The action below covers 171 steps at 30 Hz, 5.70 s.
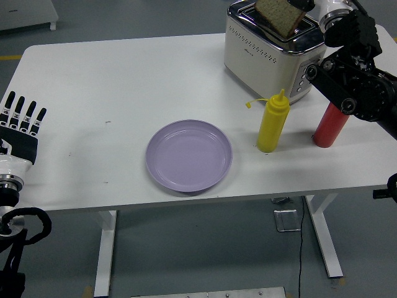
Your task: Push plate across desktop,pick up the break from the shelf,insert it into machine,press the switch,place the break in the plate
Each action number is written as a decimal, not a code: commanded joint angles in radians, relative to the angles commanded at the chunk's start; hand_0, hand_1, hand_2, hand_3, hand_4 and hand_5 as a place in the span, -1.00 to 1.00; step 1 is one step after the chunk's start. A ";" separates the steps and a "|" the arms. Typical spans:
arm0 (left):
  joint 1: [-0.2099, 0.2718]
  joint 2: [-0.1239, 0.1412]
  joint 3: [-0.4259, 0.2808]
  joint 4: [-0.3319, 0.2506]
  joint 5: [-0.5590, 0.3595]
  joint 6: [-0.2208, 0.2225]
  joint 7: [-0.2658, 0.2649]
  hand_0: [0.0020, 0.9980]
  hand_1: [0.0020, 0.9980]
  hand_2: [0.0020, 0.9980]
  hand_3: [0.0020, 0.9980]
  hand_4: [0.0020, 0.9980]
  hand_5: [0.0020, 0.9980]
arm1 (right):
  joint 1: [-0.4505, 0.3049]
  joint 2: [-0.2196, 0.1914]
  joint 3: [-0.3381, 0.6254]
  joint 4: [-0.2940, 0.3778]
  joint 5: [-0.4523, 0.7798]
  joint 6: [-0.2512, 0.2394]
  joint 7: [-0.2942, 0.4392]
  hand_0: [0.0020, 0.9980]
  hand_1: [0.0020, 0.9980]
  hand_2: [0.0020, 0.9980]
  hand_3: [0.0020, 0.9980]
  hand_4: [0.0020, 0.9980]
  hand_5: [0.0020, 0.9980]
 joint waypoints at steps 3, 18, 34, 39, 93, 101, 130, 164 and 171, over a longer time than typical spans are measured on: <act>0.000 0.000 0.002 0.001 0.001 0.001 0.000 0.67 0.76 0.91 0.69 0.23 1.00 | -0.005 -0.003 -0.001 -0.003 -0.009 0.024 0.004 -0.07 0.08 0.25 0.25 0.03 -0.80; 0.004 0.003 0.018 0.012 0.008 0.003 0.002 0.67 0.76 0.91 0.69 0.23 1.00 | -0.034 -0.014 0.054 -0.014 -0.052 0.094 0.083 0.96 0.91 1.00 1.00 0.53 -0.60; 0.012 0.004 0.024 0.016 0.008 0.004 0.001 0.67 0.76 0.91 0.68 0.23 1.00 | -0.063 -0.050 0.119 0.023 0.055 0.116 0.172 1.00 0.90 1.00 1.00 0.61 -0.46; 0.015 0.006 0.024 0.015 0.007 0.004 0.000 0.67 0.76 0.91 0.68 0.23 1.00 | -0.074 -0.083 0.129 0.068 0.087 0.101 0.176 1.00 0.90 1.00 1.00 0.61 -0.46; 0.015 0.014 -0.009 0.005 0.007 0.003 0.000 0.66 0.76 0.91 0.68 0.23 1.00 | -0.340 -0.563 0.155 0.345 0.219 0.438 0.249 -0.13 -0.08 0.08 0.30 -0.08 -0.68; 0.018 0.015 -0.016 0.002 0.004 0.004 0.000 0.66 0.76 0.91 0.68 0.23 1.00 | -0.328 -0.538 0.123 0.309 0.206 0.432 0.273 -0.05 -0.04 0.14 0.26 -0.15 -0.72; 0.016 0.014 -0.014 -0.004 -0.012 0.006 0.005 0.65 0.75 0.90 0.67 0.23 1.00 | -0.279 -0.475 0.018 0.266 0.068 0.443 0.317 -0.02 0.03 0.24 0.22 -0.31 -0.80; 0.012 0.016 -0.015 -0.005 -0.011 0.005 0.005 0.65 0.75 0.89 0.66 0.23 1.00 | -0.280 -0.474 0.042 0.254 0.048 0.475 0.260 0.05 0.08 0.27 0.47 -0.33 -0.80; 0.012 0.016 -0.013 -0.006 -0.011 0.004 0.005 0.65 0.75 0.89 0.66 0.23 1.00 | -0.288 -0.484 0.042 0.259 0.061 0.504 0.259 0.06 0.09 0.28 0.56 -0.31 -0.77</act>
